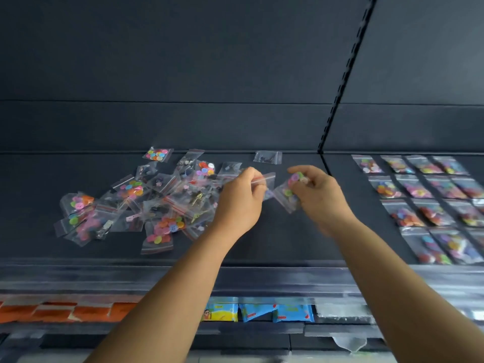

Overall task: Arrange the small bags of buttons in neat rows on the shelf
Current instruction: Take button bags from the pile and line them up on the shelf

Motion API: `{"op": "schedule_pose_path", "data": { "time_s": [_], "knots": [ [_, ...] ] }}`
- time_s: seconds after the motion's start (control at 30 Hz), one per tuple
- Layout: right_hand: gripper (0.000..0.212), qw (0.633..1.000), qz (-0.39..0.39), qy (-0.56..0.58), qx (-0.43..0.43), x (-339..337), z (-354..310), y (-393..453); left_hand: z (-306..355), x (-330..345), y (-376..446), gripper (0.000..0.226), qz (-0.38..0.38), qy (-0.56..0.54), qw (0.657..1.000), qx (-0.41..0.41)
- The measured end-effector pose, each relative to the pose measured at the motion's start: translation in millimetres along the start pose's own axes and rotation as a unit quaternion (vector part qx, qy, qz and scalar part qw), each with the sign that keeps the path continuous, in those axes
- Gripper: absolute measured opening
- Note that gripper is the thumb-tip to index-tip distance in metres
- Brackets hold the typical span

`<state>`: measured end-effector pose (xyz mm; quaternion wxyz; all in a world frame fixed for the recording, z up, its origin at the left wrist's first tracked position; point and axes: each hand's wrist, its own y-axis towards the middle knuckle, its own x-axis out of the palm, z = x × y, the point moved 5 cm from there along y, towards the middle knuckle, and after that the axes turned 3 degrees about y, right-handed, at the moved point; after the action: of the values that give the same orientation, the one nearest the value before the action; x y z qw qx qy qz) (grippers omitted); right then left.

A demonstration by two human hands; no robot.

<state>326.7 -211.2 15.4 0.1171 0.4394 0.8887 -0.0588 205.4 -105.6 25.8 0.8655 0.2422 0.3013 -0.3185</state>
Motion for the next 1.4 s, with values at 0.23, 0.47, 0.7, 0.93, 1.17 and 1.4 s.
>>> {"op": "schedule_pose_path", "data": {
  "time_s": [0.23, 0.47, 0.7, 0.93, 1.17, 1.4],
  "knots": [
    [0.018, 0.993, 0.106, 0.05, -0.009, -74, 4, -5, 47, 47, 4, 0.021, -0.046, -0.124, 0.991, -0.028],
    [0.014, 0.991, 0.108, 0.082, 0.025, -158, 24, 7, 114, 111, 15, 0.013, -0.073, -0.165, 0.983, -0.045],
    [0.032, 0.994, 0.096, -0.046, 0.001, -270, 48, 26, 206, 196, 17, 0.024, -0.114, -0.16, 0.979, -0.058],
    [0.03, 0.994, 0.07, -0.084, 0.009, -355, 74, 55, 263, 268, 31, 0.028, -0.109, -0.189, 0.973, -0.07],
    [0.023, 0.994, 0.063, -0.074, 0.05, -387, 99, 78, 277, 300, 56, 0.013, -0.18, -0.029, 0.983, 0.007],
    [0.015, 0.996, 0.021, -0.072, 0.052, -373, 103, 85, 259, 293, 55, 0.052, -0.32, 0.153, 0.934, 0.033]
  ]
}}
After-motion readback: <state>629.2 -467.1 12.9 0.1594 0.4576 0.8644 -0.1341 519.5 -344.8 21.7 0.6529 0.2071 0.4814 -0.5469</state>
